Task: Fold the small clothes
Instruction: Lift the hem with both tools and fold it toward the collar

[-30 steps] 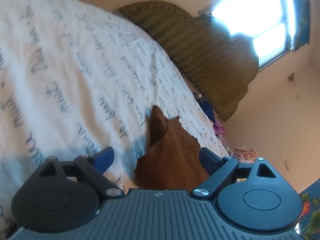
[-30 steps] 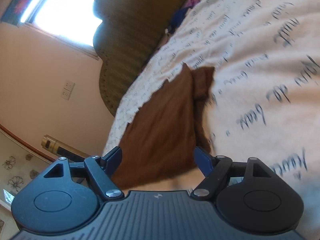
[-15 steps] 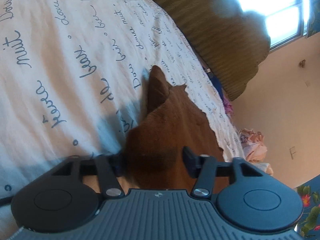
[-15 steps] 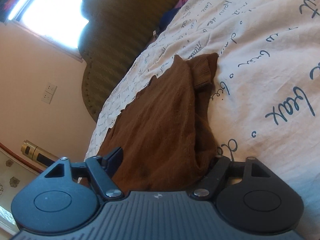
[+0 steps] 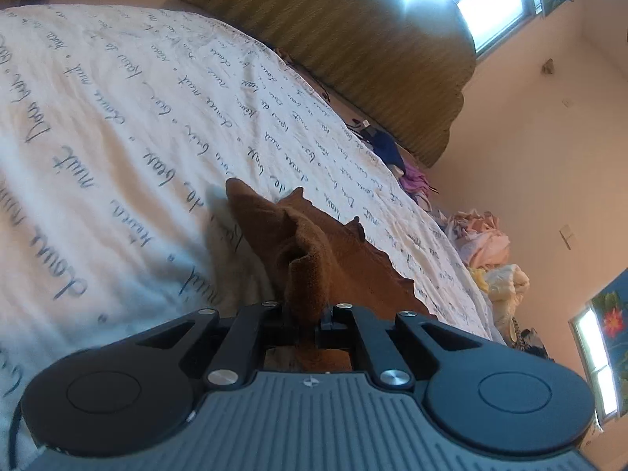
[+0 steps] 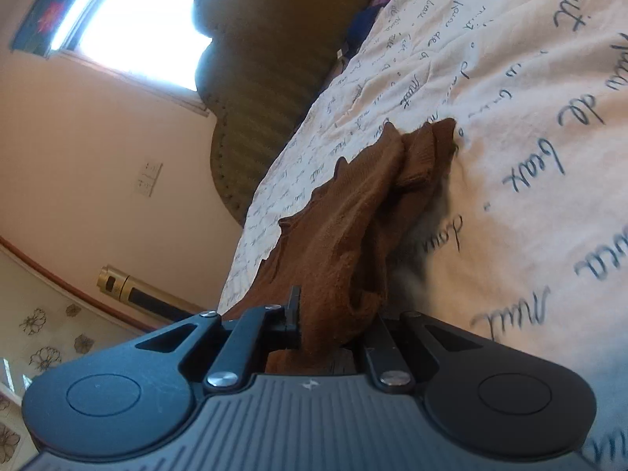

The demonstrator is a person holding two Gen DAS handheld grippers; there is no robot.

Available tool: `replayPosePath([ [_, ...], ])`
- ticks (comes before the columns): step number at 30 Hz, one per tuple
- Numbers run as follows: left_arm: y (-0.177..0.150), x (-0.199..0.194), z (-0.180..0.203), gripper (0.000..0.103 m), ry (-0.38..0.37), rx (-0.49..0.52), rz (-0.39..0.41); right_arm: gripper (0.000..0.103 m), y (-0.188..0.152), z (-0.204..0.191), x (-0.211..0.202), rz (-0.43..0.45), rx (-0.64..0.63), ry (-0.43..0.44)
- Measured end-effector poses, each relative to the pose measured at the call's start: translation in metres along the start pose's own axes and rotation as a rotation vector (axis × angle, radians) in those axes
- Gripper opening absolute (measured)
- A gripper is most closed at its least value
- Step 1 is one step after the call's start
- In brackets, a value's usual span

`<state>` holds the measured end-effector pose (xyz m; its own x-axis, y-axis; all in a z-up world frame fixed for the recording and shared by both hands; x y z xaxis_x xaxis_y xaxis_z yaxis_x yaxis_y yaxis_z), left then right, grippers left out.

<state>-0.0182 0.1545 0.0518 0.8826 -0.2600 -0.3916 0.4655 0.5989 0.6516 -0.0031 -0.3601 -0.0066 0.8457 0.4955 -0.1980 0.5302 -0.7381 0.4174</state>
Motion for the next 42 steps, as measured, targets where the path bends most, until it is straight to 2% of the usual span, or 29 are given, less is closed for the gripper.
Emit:
replayPosePath([
  [4, -0.037, -0.043, -0.029, 0.009, 0.057, -0.003, -0.073, 0.007, -0.032, -0.001, -0.050, -0.081, 0.013, -0.012],
  [6, -0.052, -0.049, -0.045, 0.011, 0.106, -0.003, -0.095, 0.013, -0.048, 0.009, -0.064, -0.119, 0.049, -0.047],
  [8, -0.050, -0.052, -0.052, 0.012, 0.117, -0.017, -0.080, 0.030, -0.052, 0.024, -0.068, -0.140, 0.105, -0.118],
  [9, -0.042, -0.055, -0.051, 0.018, 0.115, -0.019, -0.048, 0.036, -0.047, 0.029, -0.070, -0.126, 0.128, -0.139],
  [10, -0.030, -0.060, -0.048, 0.038, 0.121, -0.012, -0.001, 0.038, -0.036, 0.030, -0.074, -0.097, 0.133, -0.140],
  [11, -0.016, -0.063, -0.041, 0.053, 0.117, 0.003, 0.048, 0.041, -0.023, 0.026, -0.078, -0.054, 0.108, -0.146],
  [12, -0.001, -0.069, -0.036, 0.081, 0.111, 0.010, 0.117, 0.050, -0.010, 0.020, -0.081, -0.002, 0.062, -0.157],
  [13, 0.012, -0.076, -0.030, 0.097, 0.099, 0.016, 0.197, 0.061, 0.004, 0.011, -0.084, 0.057, -0.002, -0.165],
  [14, 0.025, -0.077, -0.022, 0.097, 0.082, 0.045, 0.258, 0.065, 0.017, 0.003, -0.082, 0.100, -0.064, -0.163],
  [16, 0.046, -0.060, -0.003, 0.095, 0.100, 0.132, 0.288, 0.065, 0.039, -0.011, -0.064, 0.110, -0.170, -0.153],
  [17, 0.051, -0.042, 0.005, 0.094, 0.120, 0.181, 0.271, 0.065, 0.049, -0.016, -0.048, 0.085, -0.223, -0.149],
  [20, 0.050, 0.031, 0.022, 0.086, 0.175, 0.330, 0.113, 0.065, 0.066, -0.018, 0.012, -0.012, -0.321, -0.189],
  [23, 0.032, 0.100, 0.030, 0.081, 0.162, 0.397, -0.067, 0.065, 0.068, -0.013, 0.072, -0.118, -0.423, -0.255],
  [25, 0.017, 0.132, 0.034, 0.078, 0.171, 0.450, -0.133, 0.065, 0.064, -0.011, 0.101, -0.185, -0.485, -0.274],
  [27, 0.007, 0.155, 0.037, 0.075, 0.183, 0.505, -0.160, 0.065, 0.057, -0.010, 0.122, -0.224, -0.521, -0.269],
  [28, 0.003, 0.164, 0.037, 0.061, 0.189, 0.516, -0.180, 0.055, 0.053, -0.011, 0.129, -0.231, -0.543, -0.266],
  [29, 0.001, 0.172, 0.038, 0.047, 0.181, 0.526, -0.198, 0.039, 0.049, -0.011, 0.132, -0.234, -0.565, -0.250],
  [30, -0.001, 0.176, 0.040, 0.012, 0.171, 0.543, -0.204, 0.006, 0.047, -0.012, 0.135, -0.250, -0.577, -0.227],
  [31, 0.000, 0.177, 0.044, 0.007, 0.162, 0.555, -0.197, 0.006, 0.045, -0.013, 0.136, -0.249, -0.583, -0.212],
  [33, 0.005, 0.168, 0.052, 0.007, 0.174, 0.572, -0.116, 0.006, 0.047, -0.022, 0.128, -0.202, -0.625, -0.199],
  [35, 0.014, 0.152, 0.056, 0.007, 0.177, 0.576, -0.025, 0.006, 0.057, -0.031, 0.115, -0.135, -0.613, -0.164],
  [37, 0.013, 0.156, 0.052, 0.007, 0.199, 0.579, -0.031, 0.006, 0.068, -0.031, 0.107, -0.084, -0.583, -0.150],
  [39, -0.004, 0.173, 0.041, 0.007, 0.275, 0.634, -0.082, 0.006, 0.068, -0.013, 0.116, -0.109, -0.556, -0.200],
  [41, -0.017, 0.175, 0.040, 0.008, 0.291, 0.698, -0.039, 0.006, 0.057, 0.006, 0.130, -0.158, -0.565, -0.249],
  [42, -0.019, 0.173, 0.045, 0.008, 0.301, 0.724, -0.034, 0.006, 0.052, 0.011, 0.133, -0.152, -0.553, -0.244],
])
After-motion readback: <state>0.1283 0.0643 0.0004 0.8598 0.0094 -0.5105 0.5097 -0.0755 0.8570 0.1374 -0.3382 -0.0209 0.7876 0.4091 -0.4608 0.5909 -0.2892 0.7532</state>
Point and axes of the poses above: each gripper's, at about its wrist camera, not at the fingertips, and x roughly the way its jaws point, z to its right, y to its top, the point moved 2 cm from there along x, roughly the way its jaws point, and after that the axes turned 12 degrees about z, right-handed, at the moved point
